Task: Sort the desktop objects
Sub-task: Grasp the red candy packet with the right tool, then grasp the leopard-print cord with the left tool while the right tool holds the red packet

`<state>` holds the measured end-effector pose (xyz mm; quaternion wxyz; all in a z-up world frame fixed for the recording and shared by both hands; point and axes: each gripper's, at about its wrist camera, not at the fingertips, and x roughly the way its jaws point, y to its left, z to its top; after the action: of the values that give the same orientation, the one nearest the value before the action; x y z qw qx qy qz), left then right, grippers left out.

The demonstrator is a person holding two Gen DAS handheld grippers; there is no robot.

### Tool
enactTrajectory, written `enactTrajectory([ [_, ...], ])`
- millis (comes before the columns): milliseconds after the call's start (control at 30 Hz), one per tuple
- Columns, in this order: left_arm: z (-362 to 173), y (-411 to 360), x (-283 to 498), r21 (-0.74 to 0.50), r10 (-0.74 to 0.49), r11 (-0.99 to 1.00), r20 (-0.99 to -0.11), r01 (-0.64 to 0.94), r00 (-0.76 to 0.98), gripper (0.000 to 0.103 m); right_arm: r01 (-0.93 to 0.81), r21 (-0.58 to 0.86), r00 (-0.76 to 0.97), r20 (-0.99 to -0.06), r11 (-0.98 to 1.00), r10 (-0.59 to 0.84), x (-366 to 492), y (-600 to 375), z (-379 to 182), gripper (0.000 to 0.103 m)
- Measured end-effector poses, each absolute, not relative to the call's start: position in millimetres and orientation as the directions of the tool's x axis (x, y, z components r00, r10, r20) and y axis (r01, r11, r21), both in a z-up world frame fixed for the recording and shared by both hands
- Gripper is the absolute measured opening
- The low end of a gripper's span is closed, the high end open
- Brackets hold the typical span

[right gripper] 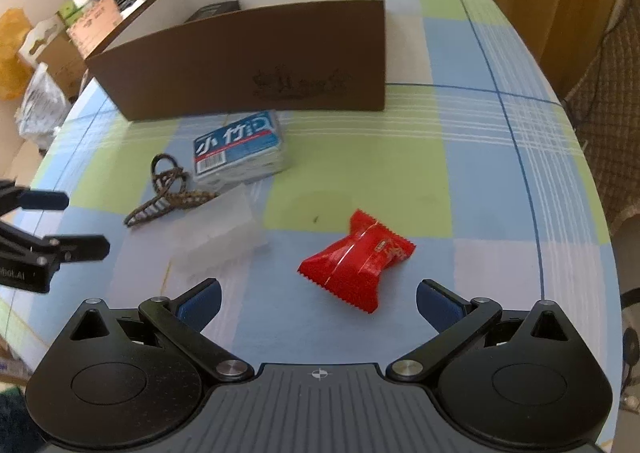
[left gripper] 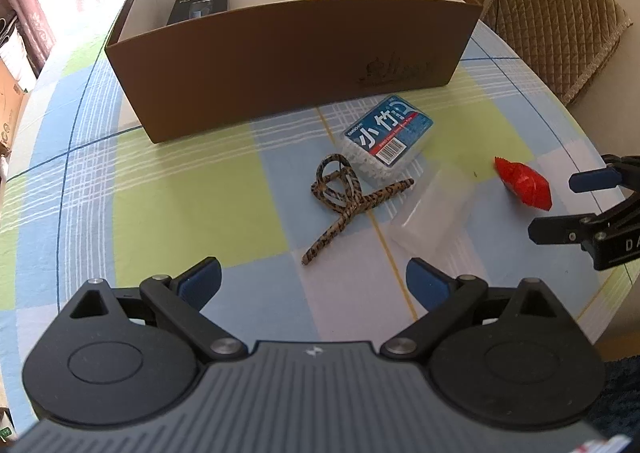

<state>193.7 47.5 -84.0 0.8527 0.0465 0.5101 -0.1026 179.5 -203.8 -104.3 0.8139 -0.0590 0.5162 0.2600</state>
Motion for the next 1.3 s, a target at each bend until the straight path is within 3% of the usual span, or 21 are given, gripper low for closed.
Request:
enactTrajectory([
  [267, -88, 49, 204, -0.014, -0.119, 0.975, -0.877, 0.223, 0.465, 0.097, -0.383, 0.162, 0.402, -0.857, 0.91, 0.321, 195, -212, -104, 0.1],
  [333, -89, 49, 206, -0.005, -0.116, 0.973, -0.876, 0.231, 0.469, 0.097, -0.372, 0.16, 0.41, -0.855, 0.914, 0.317, 201, -213, -105, 0.09],
  [667, -98, 47, 218, 0.005, -0.117, 0.966, -0.881, 0.257, 0.458, 0.095, -0.372, 0.15, 0.375, -0.878, 0.916, 0.296, 215, -202, -122, 0.063],
  [733, -100, 47, 220, 0.007, -0.119, 0.964, -0.882, 0.264, 0.457, 0.095, -0.382, 0.135, 0.368, -0.885, 0.914, 0.284, 216, -202, -126, 0.042],
  [800, -101, 48, 222, 0.009, -0.12, 0.962, -0.883, 0.272, 0.454, 0.095, -0.397, 0.129, 0.36, -0.889, 0.909, 0.283, 217, -205, -128, 0.032],
  [1100, -111, 48, 229, 0.027, -0.173, 0.917, -0.872, 0.398, 0.458, 0.09, -0.375, 0.102, 0.384, -0.888, 0.921, 0.255, 221, -230, -125, 0.03],
  [1300, -118, 39, 239, 0.087, -0.227, 0.821, -0.857, 0.564, 0.463, 0.077, -0.346, 0.1, 0.383, -0.893, 0.933, 0.237, 220, -239, -126, 0.03],
])
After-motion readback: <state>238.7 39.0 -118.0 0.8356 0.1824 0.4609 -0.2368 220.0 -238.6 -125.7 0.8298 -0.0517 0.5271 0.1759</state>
